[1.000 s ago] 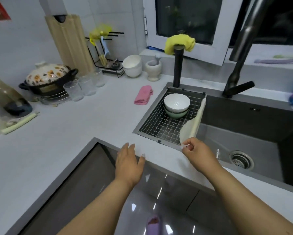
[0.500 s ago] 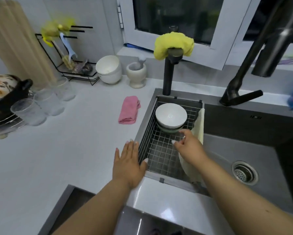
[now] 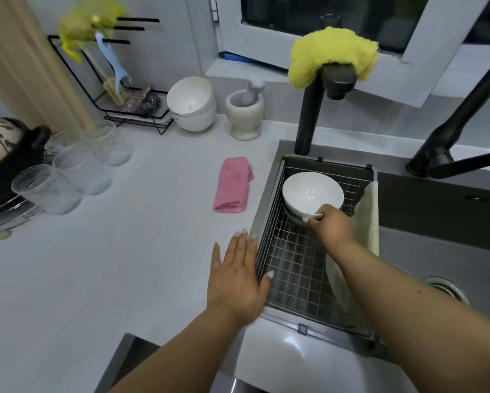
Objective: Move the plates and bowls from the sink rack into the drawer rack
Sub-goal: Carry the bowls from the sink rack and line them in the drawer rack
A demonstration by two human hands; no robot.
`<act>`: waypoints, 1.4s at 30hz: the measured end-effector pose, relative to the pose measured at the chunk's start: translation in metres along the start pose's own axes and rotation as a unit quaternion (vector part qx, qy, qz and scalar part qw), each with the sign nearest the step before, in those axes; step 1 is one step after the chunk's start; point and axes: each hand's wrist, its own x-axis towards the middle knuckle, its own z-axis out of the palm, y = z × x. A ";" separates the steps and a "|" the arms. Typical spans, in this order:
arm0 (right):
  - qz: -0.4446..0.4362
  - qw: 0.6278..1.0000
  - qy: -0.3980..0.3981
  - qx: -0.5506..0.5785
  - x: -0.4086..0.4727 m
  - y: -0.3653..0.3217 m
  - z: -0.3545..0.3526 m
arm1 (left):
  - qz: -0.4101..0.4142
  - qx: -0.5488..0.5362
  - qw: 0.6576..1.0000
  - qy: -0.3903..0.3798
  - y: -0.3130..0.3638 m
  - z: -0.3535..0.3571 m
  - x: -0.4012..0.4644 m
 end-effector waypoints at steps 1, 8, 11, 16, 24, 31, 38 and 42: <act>-0.002 1.000 0.021 0.008 -0.001 -0.002 -0.001 | 0.000 0.002 1.000 -0.001 0.000 0.000 0.000; -0.025 0.989 0.111 0.096 -0.026 -0.010 -0.018 | -0.001 0.007 1.000 -0.004 -0.002 0.003 0.002; -0.042 0.980 0.132 0.143 -0.049 -0.015 -0.036 | -0.003 0.008 1.000 -0.001 -0.002 0.004 0.002; -0.072 0.976 0.120 0.165 -0.099 -0.014 -0.057 | -0.015 -0.086 0.996 0.002 -0.004 -0.002 0.003; -0.139 0.974 0.066 0.168 -0.181 0.016 -0.065 | -0.152 -0.713 0.685 -0.001 0.044 -0.066 -0.028; -0.246 0.960 0.020 0.131 -0.238 0.041 -0.081 | -0.182 -0.795 0.578 -0.012 0.097 -0.083 -0.107; -0.226 0.926 -0.078 0.293 -0.298 0.058 -0.084 | -0.254 -0.824 0.501 0.070 0.118 -0.079 -0.207; -0.145 0.893 -0.208 0.373 -0.324 0.054 -0.081 | -0.266 -0.837 0.465 0.110 0.124 -0.074 -0.253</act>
